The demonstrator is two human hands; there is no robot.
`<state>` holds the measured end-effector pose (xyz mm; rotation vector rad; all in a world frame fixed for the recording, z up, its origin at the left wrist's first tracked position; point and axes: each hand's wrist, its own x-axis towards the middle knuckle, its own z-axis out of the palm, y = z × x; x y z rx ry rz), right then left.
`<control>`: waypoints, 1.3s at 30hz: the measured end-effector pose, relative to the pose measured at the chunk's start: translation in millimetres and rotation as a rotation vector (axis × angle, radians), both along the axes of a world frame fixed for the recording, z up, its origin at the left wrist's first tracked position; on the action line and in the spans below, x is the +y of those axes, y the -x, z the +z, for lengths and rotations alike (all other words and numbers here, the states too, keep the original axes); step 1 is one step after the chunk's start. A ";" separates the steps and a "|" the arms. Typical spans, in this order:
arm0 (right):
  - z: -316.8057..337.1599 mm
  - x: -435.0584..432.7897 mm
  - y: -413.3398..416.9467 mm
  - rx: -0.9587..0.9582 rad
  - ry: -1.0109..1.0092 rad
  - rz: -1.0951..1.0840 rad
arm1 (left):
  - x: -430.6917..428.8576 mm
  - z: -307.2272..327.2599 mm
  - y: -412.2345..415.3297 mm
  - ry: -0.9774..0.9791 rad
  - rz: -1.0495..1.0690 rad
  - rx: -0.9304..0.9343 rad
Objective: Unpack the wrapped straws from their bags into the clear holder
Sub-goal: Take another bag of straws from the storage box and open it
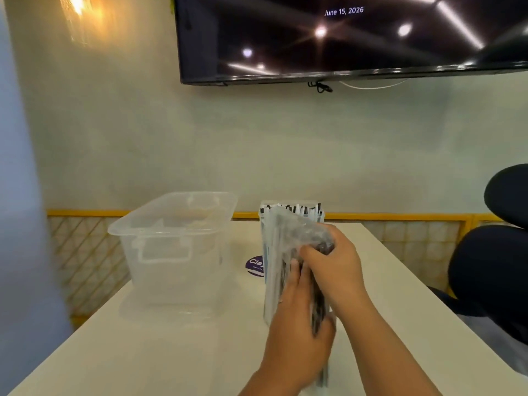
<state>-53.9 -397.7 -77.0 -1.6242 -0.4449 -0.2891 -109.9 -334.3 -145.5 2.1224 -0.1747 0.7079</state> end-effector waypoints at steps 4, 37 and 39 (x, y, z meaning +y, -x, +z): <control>-0.9 -26.0 -13.4 0.078 -0.146 0.067 | 22.6 -1.7 6.4 0.210 0.149 -0.123; -78.3 -10.0 5.0 -0.841 0.467 -0.100 | 68.9 17.1 13.7 0.718 0.025 0.319; -78.0 -9.7 3.4 -0.880 0.439 -0.134 | 68.2 16.8 13.4 0.706 0.019 0.323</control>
